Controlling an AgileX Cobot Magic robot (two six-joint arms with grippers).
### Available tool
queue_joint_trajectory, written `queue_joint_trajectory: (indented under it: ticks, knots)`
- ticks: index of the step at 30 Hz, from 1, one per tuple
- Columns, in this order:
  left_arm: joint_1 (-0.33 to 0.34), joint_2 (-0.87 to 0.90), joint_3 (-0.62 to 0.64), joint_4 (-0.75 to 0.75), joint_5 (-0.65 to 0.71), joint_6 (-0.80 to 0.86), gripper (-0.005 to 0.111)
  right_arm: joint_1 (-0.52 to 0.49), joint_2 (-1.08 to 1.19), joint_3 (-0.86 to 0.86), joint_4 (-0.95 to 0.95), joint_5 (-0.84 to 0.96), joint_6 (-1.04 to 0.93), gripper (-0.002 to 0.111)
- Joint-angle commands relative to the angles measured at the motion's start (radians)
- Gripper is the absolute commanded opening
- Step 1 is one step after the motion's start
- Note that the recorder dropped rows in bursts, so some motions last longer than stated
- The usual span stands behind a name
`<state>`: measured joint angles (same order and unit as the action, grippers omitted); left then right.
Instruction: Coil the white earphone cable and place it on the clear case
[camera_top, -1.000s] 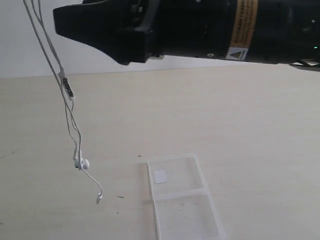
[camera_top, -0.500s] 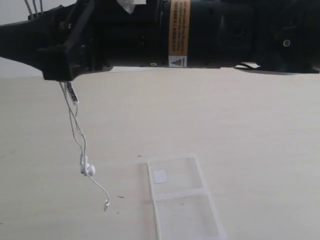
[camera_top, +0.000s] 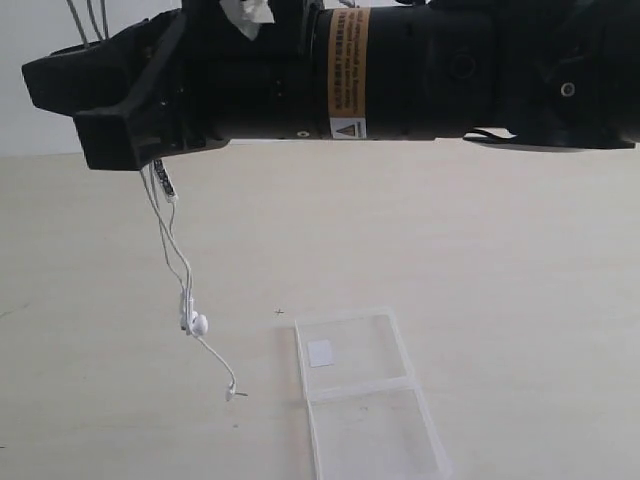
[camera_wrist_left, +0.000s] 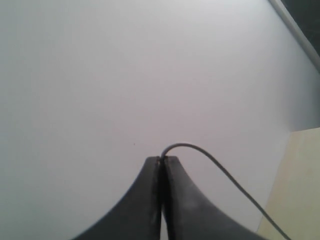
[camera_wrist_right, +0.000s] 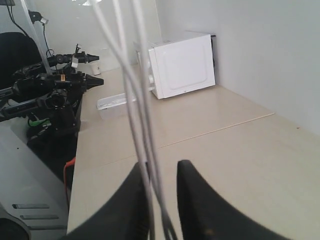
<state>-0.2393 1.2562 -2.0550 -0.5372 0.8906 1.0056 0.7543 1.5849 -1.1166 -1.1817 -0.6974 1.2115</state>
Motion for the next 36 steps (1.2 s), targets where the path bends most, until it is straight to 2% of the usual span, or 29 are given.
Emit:
queue_joint_trajectory:
  ticks: [1,4,6,7,8,9,15,17,24,28,30,33,36]
  knots:
    - [-0.003,-0.003,-0.006,0.029,0.001,-0.018,0.0,0.002,0.002,-0.008,-0.005,0.001,-0.008,0.033]
    - [-0.003,-0.003,-0.006,0.029,0.001,-0.018,0.0,0.002,0.002,-0.008,-0.005,0.001,-0.008,0.035]
    - [-0.003,-0.003,-0.006,0.029,0.001,-0.018,0.0,0.002,0.002,-0.008,-0.005,0.001,-0.005,0.026]
    - [-0.003,-0.003,-0.006,0.029,0.001,-0.022,0.0,0.002,0.002,-0.008,-0.005,0.001,-0.005,0.015]
    - [-0.003,-0.003,-0.006,0.029,0.001,-0.022,0.0,0.002,0.002,-0.008,-0.005,0.001,-0.005,0.011]
    - [-0.003,-0.003,-0.006,0.029,0.001,-0.022,0.0,0.002,0.002,-0.008,-0.005,-0.005,-0.005,0.0]
    - [-0.003,-0.003,-0.006,0.031,0.003,-0.029,0.0,0.002,0.002,-0.008,-0.005,-0.031,-0.008,0.0]
    - [-0.003,-0.007,-0.006,0.082,0.009,-0.073,0.0,0.002,0.002,-0.008,-0.005,-0.031,0.005,0.0]
    - [-0.003,-0.029,-0.006,0.481,0.128,-0.37,0.0,0.002,-0.017,-0.008,-0.005,0.049,0.077,0.0]
    - [-0.003,-0.035,-0.006,0.716,0.249,-0.563,0.0,0.002,-0.068,-0.008,-0.106,0.102,0.174,0.0]
    - [-0.003,-0.035,-0.006,0.787,0.327,-0.618,0.0,0.002,-0.096,-0.008,-0.163,0.127,0.218,0.0]
    - [-0.003,-0.035,0.009,0.85,0.331,-0.689,0.0,0.002,-0.143,-0.008,-0.25,0.154,0.303,0.0]
    - [-0.003,-0.045,0.026,0.851,0.331,-0.752,0.0,0.002,-0.189,-0.008,-0.37,0.156,0.418,0.0]
